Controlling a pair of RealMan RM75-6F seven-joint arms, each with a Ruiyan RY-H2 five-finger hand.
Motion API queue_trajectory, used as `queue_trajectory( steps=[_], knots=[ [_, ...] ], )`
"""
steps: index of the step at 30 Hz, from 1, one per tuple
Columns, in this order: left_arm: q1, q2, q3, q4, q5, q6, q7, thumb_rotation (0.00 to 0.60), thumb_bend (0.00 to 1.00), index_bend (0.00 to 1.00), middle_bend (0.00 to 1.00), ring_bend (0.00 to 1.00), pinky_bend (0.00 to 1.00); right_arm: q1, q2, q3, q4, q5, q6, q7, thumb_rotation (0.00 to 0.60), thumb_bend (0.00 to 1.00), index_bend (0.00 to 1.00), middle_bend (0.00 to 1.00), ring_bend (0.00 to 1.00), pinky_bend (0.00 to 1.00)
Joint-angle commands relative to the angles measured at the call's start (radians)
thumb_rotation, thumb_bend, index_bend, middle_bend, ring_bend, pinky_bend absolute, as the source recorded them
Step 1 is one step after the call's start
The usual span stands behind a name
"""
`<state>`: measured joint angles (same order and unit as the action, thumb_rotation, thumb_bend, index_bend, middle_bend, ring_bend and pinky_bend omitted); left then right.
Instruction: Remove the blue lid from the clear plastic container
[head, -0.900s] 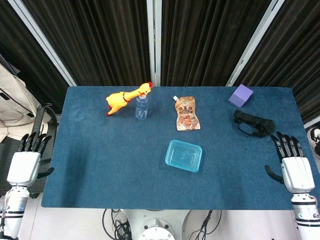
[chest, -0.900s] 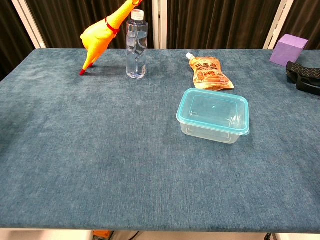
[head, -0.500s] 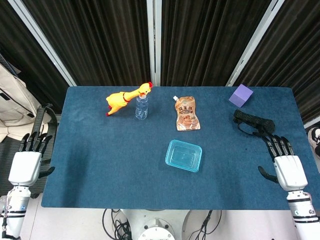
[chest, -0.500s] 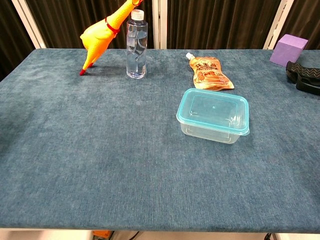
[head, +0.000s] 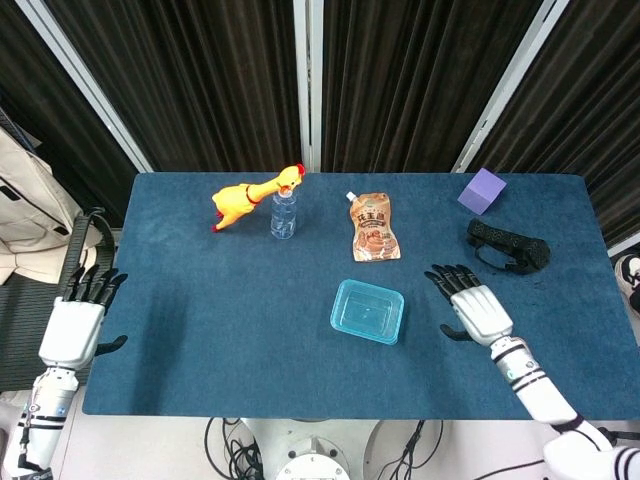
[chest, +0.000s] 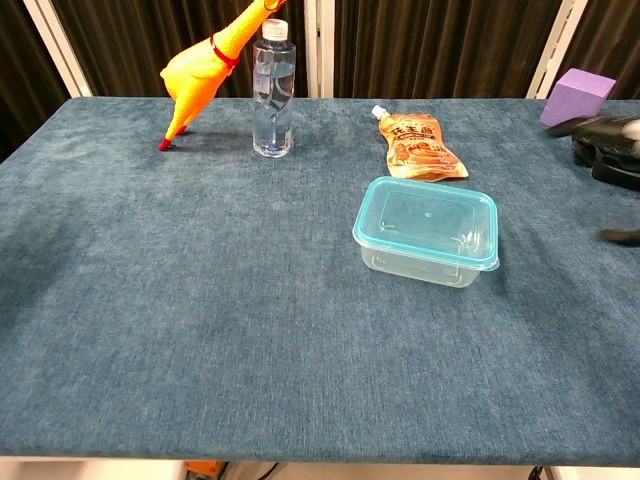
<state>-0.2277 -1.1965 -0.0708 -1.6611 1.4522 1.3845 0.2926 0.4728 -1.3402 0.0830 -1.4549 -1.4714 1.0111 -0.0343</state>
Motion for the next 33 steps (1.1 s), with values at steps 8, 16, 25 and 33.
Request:
queue_trajectory(
  steps=[8,16,25,33],
  knots=[
    [0.000,-0.004,0.006,0.012,-0.009,-0.011,-0.026,0.600,0.00,0.13,0.10,0.00,0.00,0.197,-0.251,0.085,0.219,0.024,-0.105,-0.132,0.600,0.13,0.00,0.01,0.00,0.00],
    [-0.020,-0.005,-0.001,0.019,-0.023,-0.044,-0.036,0.600,0.00,0.13,0.10,0.00,0.00,0.276,-0.351,0.103,0.288,0.018,-0.114,-0.182,0.600,0.12,0.00,0.03,0.00,0.00],
    [-0.151,-0.027,-0.021,-0.028,0.038,-0.192,-0.062,0.600,0.00,0.11,0.10,0.00,0.00,0.250,-0.276,0.052,0.160,0.030,-0.114,-0.173,0.600,0.10,0.00,0.02,0.00,0.00],
    [-0.268,-0.088,-0.039,-0.066,0.050,-0.315,-0.029,0.600,0.00,0.10,0.10,0.00,0.00,0.228,-0.293,0.018,0.109,-0.031,-0.023,-0.167,0.600,0.07,0.00,0.00,0.00,0.00]
  ],
)
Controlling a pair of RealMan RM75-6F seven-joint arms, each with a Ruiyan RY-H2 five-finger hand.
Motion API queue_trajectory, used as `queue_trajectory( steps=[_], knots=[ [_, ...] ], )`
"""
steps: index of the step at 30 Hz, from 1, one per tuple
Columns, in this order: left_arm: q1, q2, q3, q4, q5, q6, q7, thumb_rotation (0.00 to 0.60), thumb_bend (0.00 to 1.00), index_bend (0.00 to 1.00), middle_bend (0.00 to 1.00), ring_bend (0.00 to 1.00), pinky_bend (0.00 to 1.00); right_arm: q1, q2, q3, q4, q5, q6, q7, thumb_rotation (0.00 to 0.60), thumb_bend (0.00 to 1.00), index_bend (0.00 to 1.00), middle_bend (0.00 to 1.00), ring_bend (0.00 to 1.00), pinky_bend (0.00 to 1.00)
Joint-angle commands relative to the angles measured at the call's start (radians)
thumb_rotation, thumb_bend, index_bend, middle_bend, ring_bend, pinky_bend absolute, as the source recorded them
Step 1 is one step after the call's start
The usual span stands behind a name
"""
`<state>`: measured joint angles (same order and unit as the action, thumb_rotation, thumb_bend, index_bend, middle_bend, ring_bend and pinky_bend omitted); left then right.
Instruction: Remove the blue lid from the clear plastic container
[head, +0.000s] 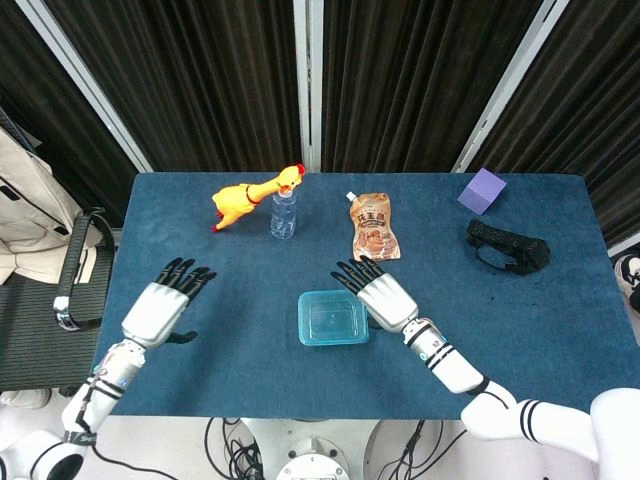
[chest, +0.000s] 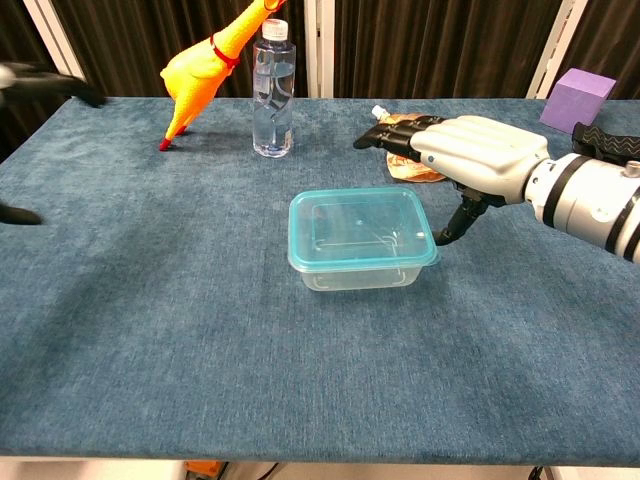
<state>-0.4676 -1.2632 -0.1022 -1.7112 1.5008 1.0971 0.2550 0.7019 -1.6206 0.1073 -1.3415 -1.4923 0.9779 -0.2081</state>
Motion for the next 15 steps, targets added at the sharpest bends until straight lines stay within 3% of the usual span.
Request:
queue_trajectory(
  steps=[1,7,15],
  knots=[
    [-0.034,-0.027,-0.009,-0.019,-0.003,-0.034,0.012,0.600,0.00,0.10,0.10,0.00,0.00,0.001,-0.020,-0.006,-0.002,-0.013,0.012,0.009,0.600,0.06,0.00,0.00,0.00,0.00],
    [-0.057,-0.047,-0.006,-0.055,-0.045,-0.061,0.061,0.600,0.00,0.09,0.09,0.00,0.00,0.000,-0.034,-0.018,-0.007,-0.033,0.036,0.031,0.600,0.05,0.00,0.00,0.00,0.00],
    [-0.134,-0.099,0.005,-0.080,-0.074,-0.161,0.128,0.600,0.00,0.07,0.08,0.00,0.00,-0.105,0.169,-0.030,-0.156,-0.053,0.204,0.017,0.600,0.05,0.00,0.00,0.00,0.00]
  ],
)
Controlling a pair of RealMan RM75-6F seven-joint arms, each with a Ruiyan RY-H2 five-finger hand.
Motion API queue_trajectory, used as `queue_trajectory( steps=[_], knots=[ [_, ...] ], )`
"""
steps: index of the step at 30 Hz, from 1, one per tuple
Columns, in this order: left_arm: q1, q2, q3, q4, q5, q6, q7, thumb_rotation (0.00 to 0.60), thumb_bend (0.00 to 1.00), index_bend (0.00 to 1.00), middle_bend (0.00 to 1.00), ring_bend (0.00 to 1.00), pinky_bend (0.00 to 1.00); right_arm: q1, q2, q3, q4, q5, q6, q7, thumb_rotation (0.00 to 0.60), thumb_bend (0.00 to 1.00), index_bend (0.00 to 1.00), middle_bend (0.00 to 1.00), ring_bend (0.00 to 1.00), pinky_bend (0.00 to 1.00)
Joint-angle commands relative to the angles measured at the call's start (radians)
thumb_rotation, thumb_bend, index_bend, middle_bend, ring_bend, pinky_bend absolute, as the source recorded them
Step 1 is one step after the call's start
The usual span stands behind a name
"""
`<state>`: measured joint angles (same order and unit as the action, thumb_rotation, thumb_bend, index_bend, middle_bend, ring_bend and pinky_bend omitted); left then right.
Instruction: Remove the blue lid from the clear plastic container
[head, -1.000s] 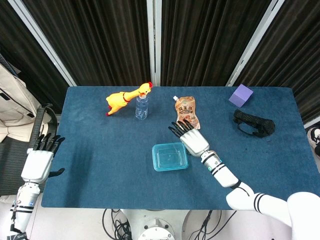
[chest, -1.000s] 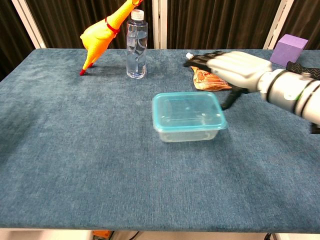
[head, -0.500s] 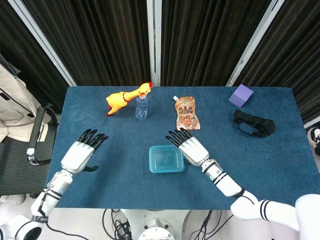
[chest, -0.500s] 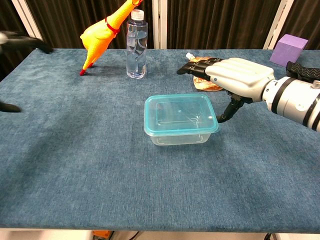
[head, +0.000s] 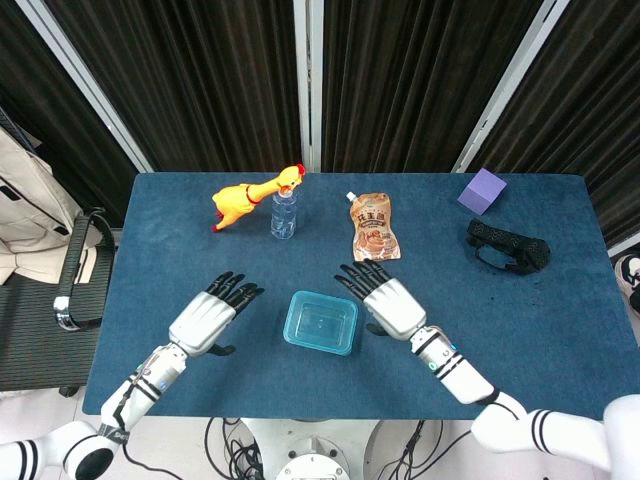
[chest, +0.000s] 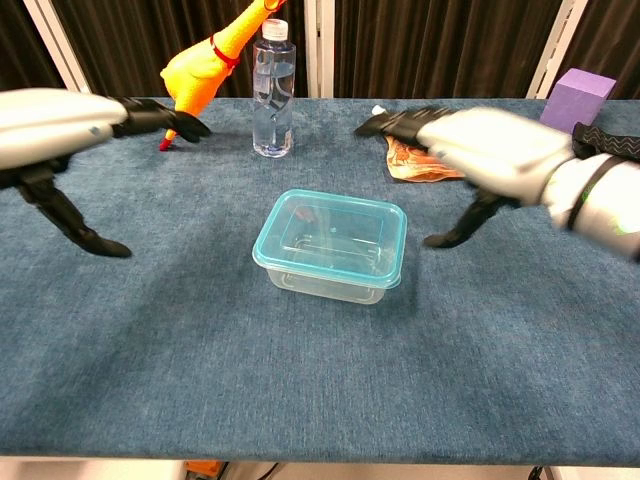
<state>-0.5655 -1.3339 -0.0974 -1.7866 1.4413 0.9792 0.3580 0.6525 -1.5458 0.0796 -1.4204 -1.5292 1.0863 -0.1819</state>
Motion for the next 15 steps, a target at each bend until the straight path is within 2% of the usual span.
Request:
queue_trajectory(
  steps=[1,4,8,15],
  knots=[
    [-0.051,-0.041,-0.003,-0.003,-0.023,-0.060,0.035,0.600,0.00,0.07,0.07,0.00,0.00,-0.070,0.118,-0.001,-0.094,-0.023,0.123,-0.014,0.600,0.05,0.00,0.00,0.00,0.00],
    [-0.105,-0.089,-0.023,0.006,-0.082,-0.124,0.076,0.600,0.00,0.06,0.06,0.00,0.00,-0.111,0.187,-0.003,-0.145,-0.031,0.184,-0.032,0.600,0.05,0.00,0.00,0.00,0.00],
    [-0.185,-0.161,-0.062,0.033,-0.219,-0.195,0.147,0.600,0.00,0.04,0.03,0.00,0.00,-0.149,0.239,-0.011,-0.184,-0.040,0.228,-0.030,0.600,0.05,0.00,0.00,0.00,0.00],
    [-0.289,-0.227,-0.091,0.043,-0.464,-0.179,0.312,0.600,0.00,0.01,0.00,0.00,0.00,-0.173,0.253,-0.025,-0.179,-0.060,0.243,0.012,0.600,0.05,0.00,0.00,0.00,0.00]
  ],
)
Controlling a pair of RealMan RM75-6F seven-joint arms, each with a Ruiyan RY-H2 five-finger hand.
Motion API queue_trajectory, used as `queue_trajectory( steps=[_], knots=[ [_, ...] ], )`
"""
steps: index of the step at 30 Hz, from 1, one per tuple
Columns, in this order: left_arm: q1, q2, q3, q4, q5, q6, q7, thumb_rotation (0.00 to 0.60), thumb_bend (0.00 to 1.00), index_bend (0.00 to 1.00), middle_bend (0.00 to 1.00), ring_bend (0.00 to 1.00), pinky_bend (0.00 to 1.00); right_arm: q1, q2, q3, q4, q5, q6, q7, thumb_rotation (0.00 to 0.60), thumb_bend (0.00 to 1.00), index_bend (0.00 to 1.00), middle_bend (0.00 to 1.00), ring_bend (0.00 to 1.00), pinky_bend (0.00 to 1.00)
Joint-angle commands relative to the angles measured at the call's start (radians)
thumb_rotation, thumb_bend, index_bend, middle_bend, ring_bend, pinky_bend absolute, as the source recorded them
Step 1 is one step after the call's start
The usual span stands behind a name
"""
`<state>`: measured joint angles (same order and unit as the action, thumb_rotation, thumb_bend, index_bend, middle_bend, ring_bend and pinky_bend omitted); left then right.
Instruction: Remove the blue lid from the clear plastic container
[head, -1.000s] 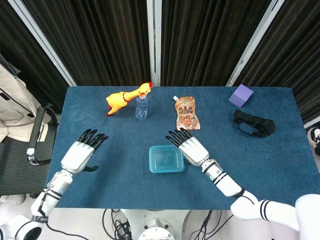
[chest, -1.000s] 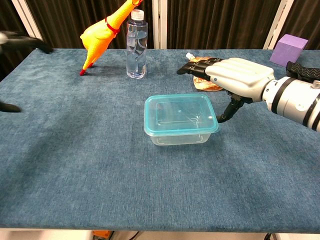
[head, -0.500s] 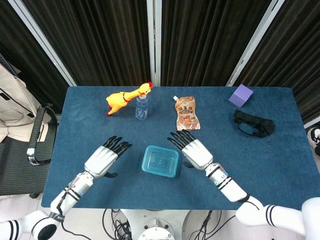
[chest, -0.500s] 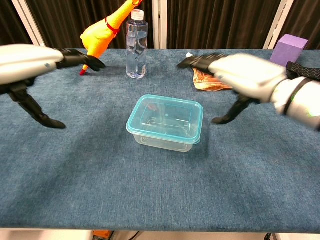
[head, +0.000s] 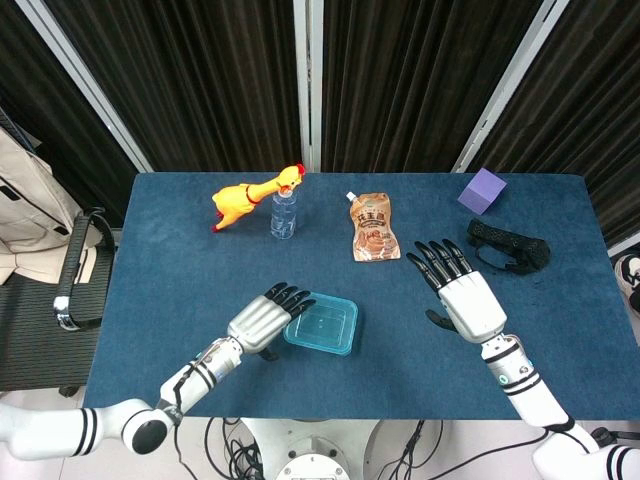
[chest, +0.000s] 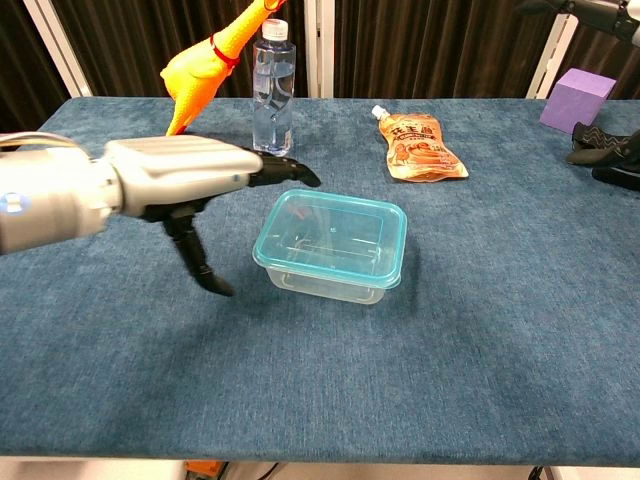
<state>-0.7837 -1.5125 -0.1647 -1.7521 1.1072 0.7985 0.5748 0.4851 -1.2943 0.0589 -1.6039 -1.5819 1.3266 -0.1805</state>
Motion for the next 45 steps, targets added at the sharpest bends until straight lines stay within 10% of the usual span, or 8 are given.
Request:
queue_trajectory(
  steps=[1,17,28,45],
  knots=[
    [-0.083,-0.052,-0.024,0.009,-0.157,0.005,0.109,0.600,0.00,0.01,0.00,0.00,0.00,-0.007,0.000,-0.005,0.008,-0.010,0.003,0.014,0.600,0.05,0.00,0.00,0.00,0.00],
    [-0.232,-0.086,-0.025,0.092,-0.404,-0.034,0.075,0.600,0.00,0.01,0.03,0.00,0.00,0.002,-0.111,-0.053,0.080,-0.112,-0.022,0.096,0.600,0.05,0.00,0.00,0.00,0.00],
    [-0.252,-0.134,-0.003,0.163,-0.400,-0.021,-0.015,0.600,0.00,0.24,0.33,0.19,0.10,0.041,-0.335,-0.070,0.293,-0.201,-0.009,0.184,0.600,0.04,0.00,0.00,0.00,0.00],
    [-0.276,-0.142,0.020,0.190,-0.397,-0.016,-0.073,0.600,0.00,0.25,0.34,0.20,0.10,0.075,-0.521,-0.083,0.556,-0.252,0.059,0.299,0.600,0.04,0.00,0.00,0.00,0.00]
  ],
)
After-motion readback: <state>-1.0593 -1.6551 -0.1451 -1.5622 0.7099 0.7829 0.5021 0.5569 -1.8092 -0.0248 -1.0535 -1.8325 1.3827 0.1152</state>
